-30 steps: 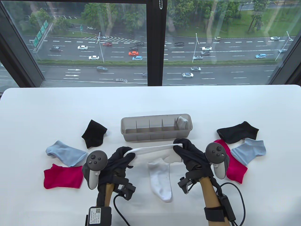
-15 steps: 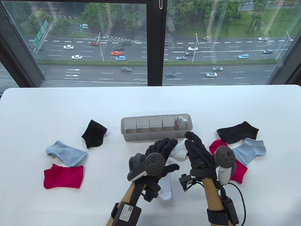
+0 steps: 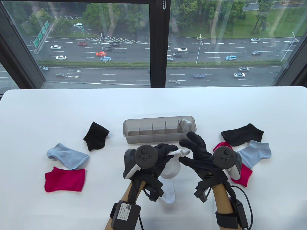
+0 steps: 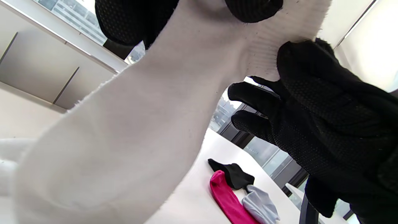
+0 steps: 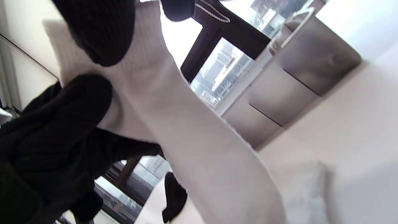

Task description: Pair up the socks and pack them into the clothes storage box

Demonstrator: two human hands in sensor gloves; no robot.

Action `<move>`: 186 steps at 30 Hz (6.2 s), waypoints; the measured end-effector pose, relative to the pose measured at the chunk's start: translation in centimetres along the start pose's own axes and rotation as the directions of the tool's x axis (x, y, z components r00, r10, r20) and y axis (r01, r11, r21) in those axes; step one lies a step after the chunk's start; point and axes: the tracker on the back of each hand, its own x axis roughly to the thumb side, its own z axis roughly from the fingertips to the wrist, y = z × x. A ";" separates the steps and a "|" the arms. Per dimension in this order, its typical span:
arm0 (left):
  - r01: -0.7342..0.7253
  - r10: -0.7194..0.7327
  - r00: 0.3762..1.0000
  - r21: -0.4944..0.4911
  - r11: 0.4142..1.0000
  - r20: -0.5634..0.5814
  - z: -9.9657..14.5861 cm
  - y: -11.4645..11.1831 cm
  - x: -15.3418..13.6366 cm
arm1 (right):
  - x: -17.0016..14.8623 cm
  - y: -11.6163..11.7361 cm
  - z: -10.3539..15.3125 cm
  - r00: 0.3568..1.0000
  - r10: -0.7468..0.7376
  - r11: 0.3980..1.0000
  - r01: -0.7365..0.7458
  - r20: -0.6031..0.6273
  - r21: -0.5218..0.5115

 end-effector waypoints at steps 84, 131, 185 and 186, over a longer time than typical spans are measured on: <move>0.203 -0.337 0.904 -0.428 0.881 -0.264 2.9 -5.5 -10.0 | -5.2 12.4 -0.8 0.901 0.343 0.809 -0.139 -0.267 0.571; 0.087 -0.181 0.945 -0.327 0.941 -0.272 4.1 -5.5 -9.8 | -5.8 13.1 -0.4 0.893 0.244 0.838 0.003 -0.378 0.546; 0.479 -0.518 0.845 -0.241 0.844 -0.134 3.8 -7.9 -7.2 | -6.2 12.3 -0.4 0.874 0.087 0.889 0.148 -0.477 0.434; 0.478 -0.514 0.848 -0.234 0.847 -0.130 3.8 -7.8 -7.1 | -6.2 12.4 -0.4 0.874 0.100 0.890 0.136 -0.476 0.436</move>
